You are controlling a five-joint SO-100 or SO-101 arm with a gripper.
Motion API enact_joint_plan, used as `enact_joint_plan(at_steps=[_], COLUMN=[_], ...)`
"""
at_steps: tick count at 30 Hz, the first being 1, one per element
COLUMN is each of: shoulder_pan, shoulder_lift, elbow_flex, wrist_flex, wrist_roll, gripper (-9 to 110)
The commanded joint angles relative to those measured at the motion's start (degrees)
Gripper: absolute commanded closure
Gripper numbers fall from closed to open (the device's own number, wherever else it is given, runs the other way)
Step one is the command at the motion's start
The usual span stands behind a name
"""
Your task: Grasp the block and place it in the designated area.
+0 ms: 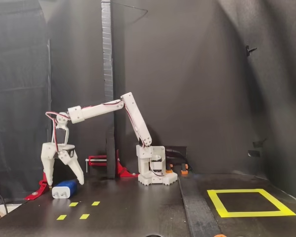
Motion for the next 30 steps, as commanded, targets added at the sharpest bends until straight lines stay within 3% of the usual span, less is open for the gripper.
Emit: enact_joint_plan(at_steps=[1, 21, 27, 30], shoulder_pan=[0.18, 0.44, 0.44, 0.44], shoulder_lift=[0.35, -2.11, -2.20, -2.20], elbow_flex=[0.97, 3.78, 4.31, 4.39], wrist_flex=[-1.41, -5.27, -5.27, -5.27], wrist_roll=[-0.26, -0.18, -0.26, -0.35], gripper=[59, 60, 78, 79])
